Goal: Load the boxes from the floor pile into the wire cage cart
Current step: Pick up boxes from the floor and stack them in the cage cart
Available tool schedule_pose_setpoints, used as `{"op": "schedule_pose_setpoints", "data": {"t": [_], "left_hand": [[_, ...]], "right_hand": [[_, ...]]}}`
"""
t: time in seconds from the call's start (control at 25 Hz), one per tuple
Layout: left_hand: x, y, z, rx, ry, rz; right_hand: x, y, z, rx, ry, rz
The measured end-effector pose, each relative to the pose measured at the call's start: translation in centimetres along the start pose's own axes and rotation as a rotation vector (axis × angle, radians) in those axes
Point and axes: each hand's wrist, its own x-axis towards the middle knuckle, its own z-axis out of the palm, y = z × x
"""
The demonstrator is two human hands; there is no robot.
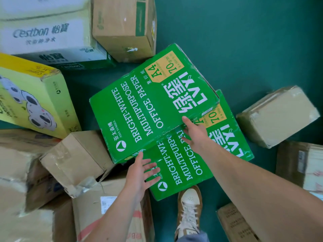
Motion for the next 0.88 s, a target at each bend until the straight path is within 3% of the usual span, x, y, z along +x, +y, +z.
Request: {"op": "schedule_pose_setpoints", "data": {"t": [0.12, 0.24, 0.4, 0.68, 0.88], "left_hand": [[-0.1, 0.1, -0.3, -0.125, -0.024, -0.058], [-0.4, 0.0, 0.0, -0.405, -0.057, -0.141], [-1.0, 0.4, 2.0, -0.632, -0.055, -0.105], [-5.0, -0.4, 4.5, -0.462, 0.020, -0.062], [-11.0, -0.1, 4.8, -0.385, 0.093, 0.023]], "right_hand": [[-0.4, 0.2, -0.8, 0.014, -0.021, -0.039], [-1.9, 0.7, -2.2, 0.040, -0.044, -0.029], [-5.0, 2.7, -4.5, 0.120, -0.034, 0.023], [-9.4, 2.8, -8.0, 0.270, 0.005, 0.115], [-13.7, -0.7, -9.3, 0.403, 0.140, 0.101]]}}
